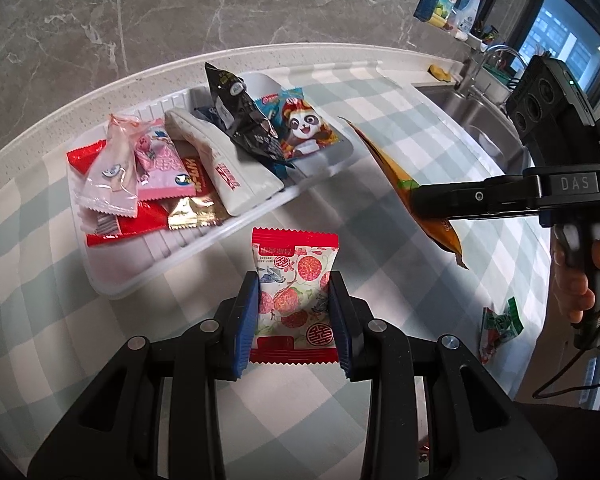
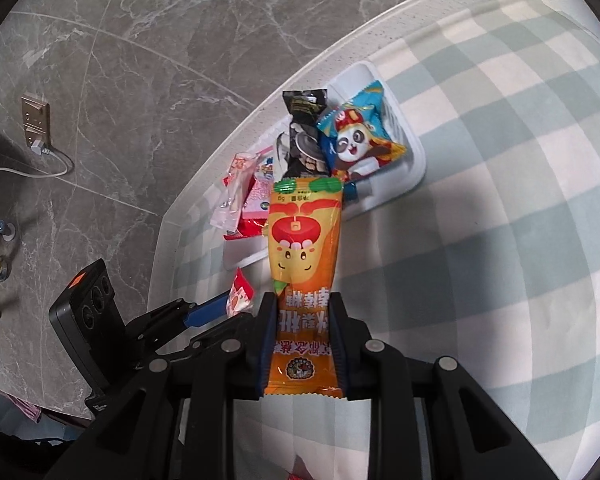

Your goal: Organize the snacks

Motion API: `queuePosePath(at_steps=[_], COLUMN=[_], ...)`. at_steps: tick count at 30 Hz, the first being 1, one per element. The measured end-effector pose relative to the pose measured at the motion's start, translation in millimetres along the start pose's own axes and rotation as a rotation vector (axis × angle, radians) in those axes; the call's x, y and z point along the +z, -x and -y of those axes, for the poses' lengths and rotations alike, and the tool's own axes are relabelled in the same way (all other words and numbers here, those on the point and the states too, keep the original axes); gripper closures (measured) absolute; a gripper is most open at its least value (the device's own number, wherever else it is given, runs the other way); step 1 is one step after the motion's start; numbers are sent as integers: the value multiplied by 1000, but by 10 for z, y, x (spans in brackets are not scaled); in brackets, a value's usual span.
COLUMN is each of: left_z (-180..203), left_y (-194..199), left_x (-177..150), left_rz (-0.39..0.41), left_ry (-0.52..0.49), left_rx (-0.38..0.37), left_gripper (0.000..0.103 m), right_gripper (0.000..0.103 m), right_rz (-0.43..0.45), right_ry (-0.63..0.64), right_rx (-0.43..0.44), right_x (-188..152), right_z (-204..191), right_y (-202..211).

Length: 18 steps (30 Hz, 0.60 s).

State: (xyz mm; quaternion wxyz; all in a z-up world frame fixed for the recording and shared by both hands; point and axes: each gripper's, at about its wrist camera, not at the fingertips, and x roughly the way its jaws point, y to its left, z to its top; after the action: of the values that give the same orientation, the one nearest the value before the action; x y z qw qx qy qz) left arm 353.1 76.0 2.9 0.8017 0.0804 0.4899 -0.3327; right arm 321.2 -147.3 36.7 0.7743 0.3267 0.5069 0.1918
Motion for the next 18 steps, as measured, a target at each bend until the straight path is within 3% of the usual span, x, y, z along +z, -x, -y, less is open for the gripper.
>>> queuePosePath(at_steps=[18], left_z=[-291], left_y=[27], left_x=[373], left_rz=[49], left_ry=[21], left_rx=[38], left_gripper=[72], right_gripper=[76], right_rz=[-7], right_ry=[53], right_rx=[5], right_x=[428], right_z=[-161], right_y=[-212])
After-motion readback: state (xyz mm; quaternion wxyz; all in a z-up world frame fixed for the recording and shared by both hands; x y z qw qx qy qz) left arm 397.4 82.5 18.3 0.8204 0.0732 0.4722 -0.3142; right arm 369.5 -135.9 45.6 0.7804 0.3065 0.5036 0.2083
